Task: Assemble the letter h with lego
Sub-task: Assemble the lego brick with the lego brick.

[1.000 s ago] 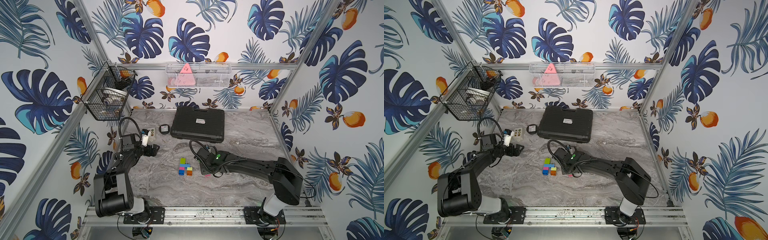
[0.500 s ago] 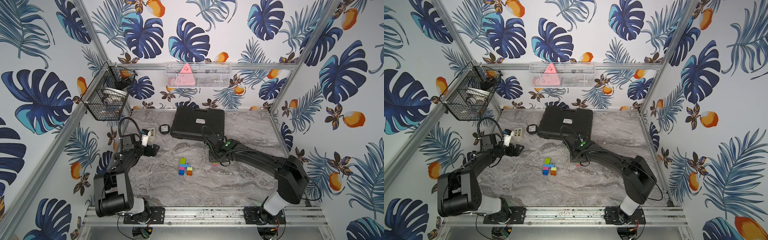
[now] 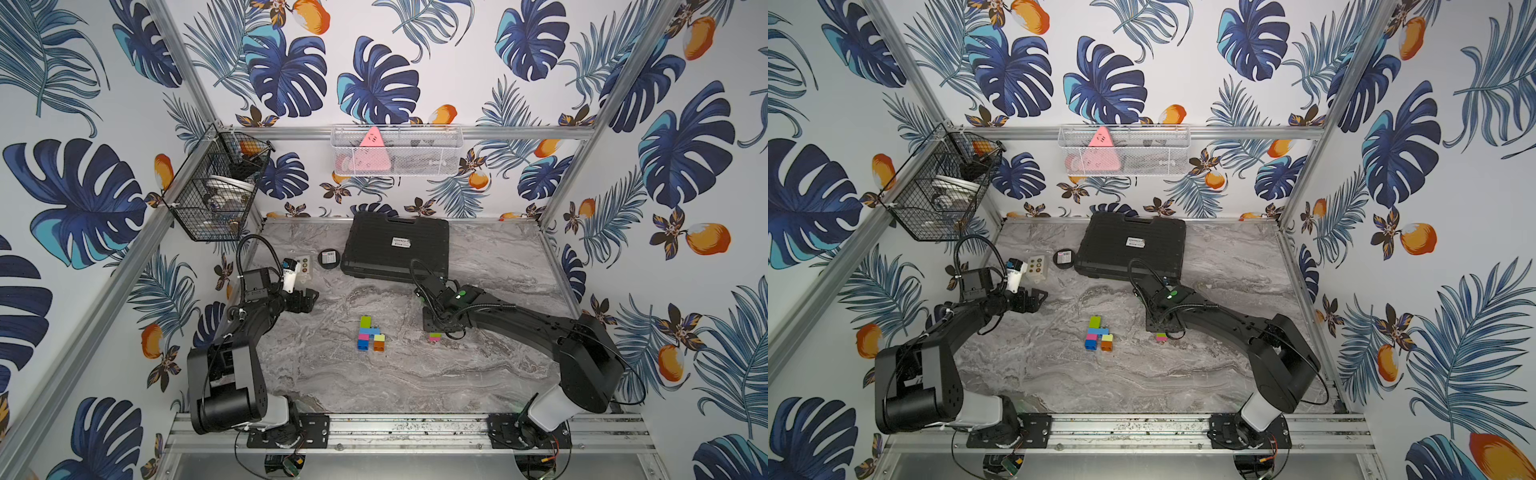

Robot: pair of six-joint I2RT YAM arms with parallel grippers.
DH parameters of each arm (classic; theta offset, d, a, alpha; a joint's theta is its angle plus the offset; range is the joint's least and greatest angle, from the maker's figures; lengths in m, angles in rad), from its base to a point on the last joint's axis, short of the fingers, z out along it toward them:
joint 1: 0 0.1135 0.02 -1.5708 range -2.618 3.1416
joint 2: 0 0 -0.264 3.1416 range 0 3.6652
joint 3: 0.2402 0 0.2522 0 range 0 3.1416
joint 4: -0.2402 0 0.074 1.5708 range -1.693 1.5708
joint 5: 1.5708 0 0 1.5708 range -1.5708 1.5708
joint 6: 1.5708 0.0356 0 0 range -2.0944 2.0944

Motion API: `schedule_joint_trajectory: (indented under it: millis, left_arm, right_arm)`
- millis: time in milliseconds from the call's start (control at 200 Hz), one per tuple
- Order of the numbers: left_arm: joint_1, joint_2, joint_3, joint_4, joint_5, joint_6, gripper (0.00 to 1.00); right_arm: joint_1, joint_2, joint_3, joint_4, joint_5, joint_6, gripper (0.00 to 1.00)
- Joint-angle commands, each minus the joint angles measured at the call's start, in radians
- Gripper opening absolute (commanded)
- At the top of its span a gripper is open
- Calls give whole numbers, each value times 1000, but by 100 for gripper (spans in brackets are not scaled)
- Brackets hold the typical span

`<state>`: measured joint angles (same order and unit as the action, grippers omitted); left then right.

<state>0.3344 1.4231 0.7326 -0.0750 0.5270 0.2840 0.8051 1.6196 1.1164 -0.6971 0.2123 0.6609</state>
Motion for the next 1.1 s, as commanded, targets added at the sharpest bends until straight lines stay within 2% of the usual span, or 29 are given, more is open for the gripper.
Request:
schedule_joint_trajectory:
  millis: [0,646,1097]
  left_arm:
    - [2,0,4,20,16,-9,95]
    - [3,4,7,20,18,-8,95]
    - [5,2,6,20,21,-8,95]
  right_arm:
    - [2,-2,-4,35,-30,-11,8]
    - [0,63,11,29,-24,-7,8]
    - [-1,24,48,17,-1,5,7]
